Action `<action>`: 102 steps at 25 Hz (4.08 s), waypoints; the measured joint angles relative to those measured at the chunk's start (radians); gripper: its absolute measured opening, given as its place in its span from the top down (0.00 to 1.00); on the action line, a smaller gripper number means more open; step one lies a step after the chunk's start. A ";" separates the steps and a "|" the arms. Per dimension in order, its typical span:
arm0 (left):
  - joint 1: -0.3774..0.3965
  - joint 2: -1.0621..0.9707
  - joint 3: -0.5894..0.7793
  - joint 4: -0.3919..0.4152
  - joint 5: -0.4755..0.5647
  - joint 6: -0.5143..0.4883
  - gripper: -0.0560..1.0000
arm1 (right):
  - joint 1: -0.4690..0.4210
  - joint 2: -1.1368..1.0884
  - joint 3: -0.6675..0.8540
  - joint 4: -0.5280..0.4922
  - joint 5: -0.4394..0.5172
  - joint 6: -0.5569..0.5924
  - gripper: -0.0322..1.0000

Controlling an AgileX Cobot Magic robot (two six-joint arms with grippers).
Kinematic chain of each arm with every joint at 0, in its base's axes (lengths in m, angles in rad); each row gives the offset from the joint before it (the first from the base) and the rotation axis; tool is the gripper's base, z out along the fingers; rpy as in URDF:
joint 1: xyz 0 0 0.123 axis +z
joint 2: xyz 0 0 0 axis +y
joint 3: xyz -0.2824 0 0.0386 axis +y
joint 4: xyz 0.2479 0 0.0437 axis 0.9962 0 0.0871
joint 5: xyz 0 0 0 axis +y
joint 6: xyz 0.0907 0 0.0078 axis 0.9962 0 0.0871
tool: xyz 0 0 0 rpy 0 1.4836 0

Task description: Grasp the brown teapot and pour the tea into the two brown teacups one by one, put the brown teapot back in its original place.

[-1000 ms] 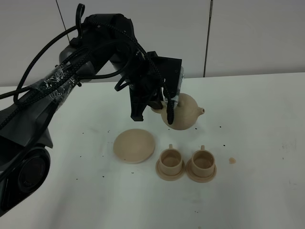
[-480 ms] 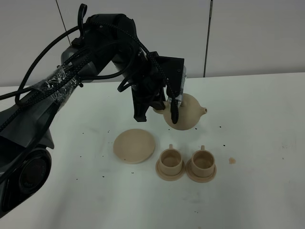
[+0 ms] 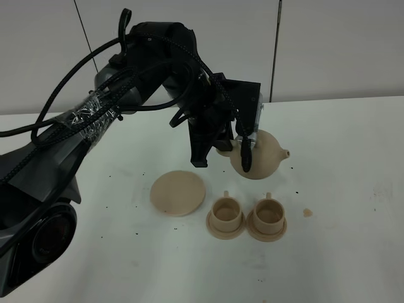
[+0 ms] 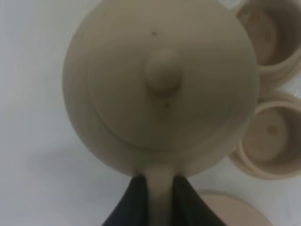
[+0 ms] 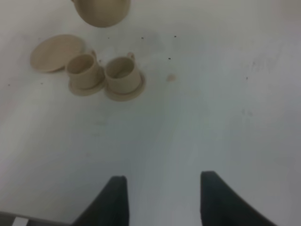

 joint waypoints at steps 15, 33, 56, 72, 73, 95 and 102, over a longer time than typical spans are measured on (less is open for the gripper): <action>-0.058 0.000 0.000 0.082 0.000 -0.004 0.78 | 0.000 0.000 0.000 0.002 0.000 0.000 0.63; -0.065 0.000 0.000 0.015 0.000 -0.023 0.78 | 0.000 0.000 0.000 0.003 0.000 0.000 0.63; -0.023 -0.053 0.078 0.002 0.001 -0.112 0.78 | 0.000 0.000 0.000 0.003 0.000 0.000 0.63; -0.018 -0.056 0.089 -0.010 0.001 -0.056 0.78 | 0.000 0.000 0.000 0.003 0.000 0.000 0.63; -0.018 -0.056 0.092 -0.010 0.001 -0.052 0.78 | 0.000 0.000 0.000 0.003 0.000 0.000 0.63; -0.018 -0.089 0.159 0.056 0.001 0.008 0.78 | 0.000 0.000 0.000 0.003 0.000 0.000 0.63; -0.018 -0.089 0.159 0.060 0.001 0.034 0.78 | 0.000 0.000 0.000 0.003 0.000 0.000 0.63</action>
